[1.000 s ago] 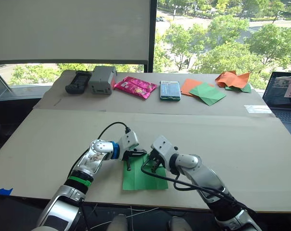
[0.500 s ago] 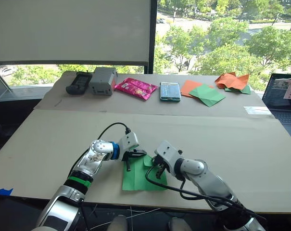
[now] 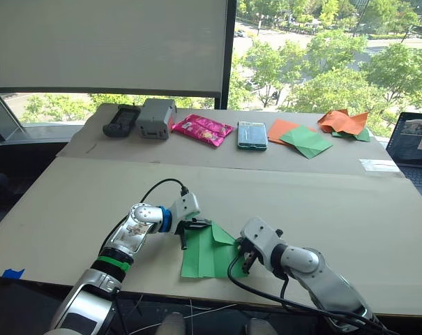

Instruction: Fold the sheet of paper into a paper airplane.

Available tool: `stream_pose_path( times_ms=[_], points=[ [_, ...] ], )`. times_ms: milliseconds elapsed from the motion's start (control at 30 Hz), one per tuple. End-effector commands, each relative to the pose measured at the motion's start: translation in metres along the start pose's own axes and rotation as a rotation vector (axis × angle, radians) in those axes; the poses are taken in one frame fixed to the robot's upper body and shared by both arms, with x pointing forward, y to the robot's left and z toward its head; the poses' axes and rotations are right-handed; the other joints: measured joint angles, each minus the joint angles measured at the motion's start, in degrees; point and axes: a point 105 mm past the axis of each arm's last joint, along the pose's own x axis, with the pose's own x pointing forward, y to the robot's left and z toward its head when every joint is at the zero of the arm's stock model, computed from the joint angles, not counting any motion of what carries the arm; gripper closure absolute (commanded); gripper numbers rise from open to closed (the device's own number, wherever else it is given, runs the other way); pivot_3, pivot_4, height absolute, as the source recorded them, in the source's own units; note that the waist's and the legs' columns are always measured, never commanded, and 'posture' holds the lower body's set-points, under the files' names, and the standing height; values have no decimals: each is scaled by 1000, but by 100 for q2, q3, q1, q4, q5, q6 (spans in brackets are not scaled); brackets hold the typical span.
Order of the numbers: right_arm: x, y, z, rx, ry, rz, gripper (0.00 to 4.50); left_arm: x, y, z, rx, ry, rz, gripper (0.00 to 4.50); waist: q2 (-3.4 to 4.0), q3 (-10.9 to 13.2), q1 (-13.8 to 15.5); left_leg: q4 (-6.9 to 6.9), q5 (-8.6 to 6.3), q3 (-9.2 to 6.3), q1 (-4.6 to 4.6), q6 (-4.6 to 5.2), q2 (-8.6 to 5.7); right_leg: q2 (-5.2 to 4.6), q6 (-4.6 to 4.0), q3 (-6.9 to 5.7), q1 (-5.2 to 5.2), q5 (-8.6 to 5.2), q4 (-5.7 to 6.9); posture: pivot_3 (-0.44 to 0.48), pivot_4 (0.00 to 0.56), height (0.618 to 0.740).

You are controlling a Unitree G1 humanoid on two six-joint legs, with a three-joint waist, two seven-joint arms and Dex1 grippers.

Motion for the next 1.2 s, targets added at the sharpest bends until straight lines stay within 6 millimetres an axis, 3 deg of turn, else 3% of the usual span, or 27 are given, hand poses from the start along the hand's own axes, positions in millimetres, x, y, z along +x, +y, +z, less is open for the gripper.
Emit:
stream_pose_path(
  times_ms=[33, 133, 233, 300, 433, 500, 733, 900, 1200],
  points=[
    [-10, 18, -75, 133, 322, 57, 4475, -2, -4, -22, -34, 80, -8, 4500, -3, -2, 11, 0, 0, 0, -2, -1, 0, -1, 0, 0, 1, 0, -7, 0, 150, 720],
    [-12, 19, -72, 128, 314, 55, 4475, -1, -4, -22, -32, 80, -10, 4500, -7, -4, 8, 0, -5, 0, -3, -7, 0, -3, 1, -4, 10, -1, -27, 0, 150, 720],
    [-9, 10, -51, 125, 229, 23, 4475, 0, -3, -21, -31, 79, -11, 4500, -7, -4, 5, 0, -9, 0, -10, -14, 0, -5, 1, -5, 12, -1, -49, 0, 150, 720],
    [-6, 1, -28, 132, 116, -13, 4475, 0, -3, -21, -31, 79, -12, 4500, -9, -2, 2, 0, -9, 0, -15, -14, -1, -6, 2, -6, 10, -1, -52, 0, 150, 720],
    [-18, -17, 50, 95, -261, -48, 4475, -1, -2, -22, -29, 79, -9, 4500, 23, 55, -26, -1, -9, 0, -27, -14, 3, -4, 2, -10, -5, 0, -50, 0, 150, 720],
    [-18, -14, 64, 90, -332, -22, 4475, -1, -2, -22, -28, 79, -8, 4500, 51, 81, -44, -1, -9, 0, -43, -14, 1, -4, 2, -9, -17, 0, -51, 0, 150, 720],
    [9, 2, 65, 51, -304, 59, 4475, -2, 0, -17, -20, 68, 8, 4500, 54, 83, -57, -1, -7, 0, -40, -11, 2, 4, 6, -9, -9, 2, -45, 0, 150, 720],
    [25, 5, 45, 59, -213, 82, 4475, -10, 7, -10, -18, 48, 44, 4500, 53, 85, -65, -2, -7, -1, -40, -11, 2, 7, 8, -8, -10, 4, -41, 0, 150, 720],
    [32, 8, 32, 44, -156, 111, 4475, -65, 26, 6, -220, -92, 231, 4500, 51, 99, -182, -11, -7, -1, -32, -11, 10, 12, 9, -6, -20, 5, -25, 0, 150, 720]
  ],
)
